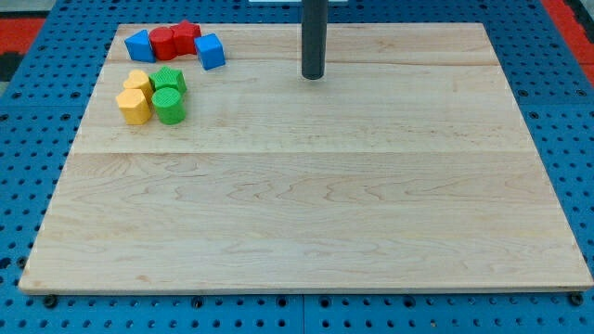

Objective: Point your arm to the blue triangle

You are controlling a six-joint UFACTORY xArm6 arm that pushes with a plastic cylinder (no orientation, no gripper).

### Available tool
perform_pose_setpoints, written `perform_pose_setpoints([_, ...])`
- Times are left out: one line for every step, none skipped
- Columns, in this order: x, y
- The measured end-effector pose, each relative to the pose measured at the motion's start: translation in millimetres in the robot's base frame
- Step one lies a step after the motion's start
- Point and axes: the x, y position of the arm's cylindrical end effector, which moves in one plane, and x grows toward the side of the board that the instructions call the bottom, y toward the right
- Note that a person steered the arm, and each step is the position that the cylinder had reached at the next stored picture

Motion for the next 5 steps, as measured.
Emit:
perform_pose_setpoints([-3,1])
perform_pose_setpoints([81,-16])
perform_pose_setpoints([119,-49])
perform_pose_setpoints([159,-104])
perform_pose_setpoints([174,-198])
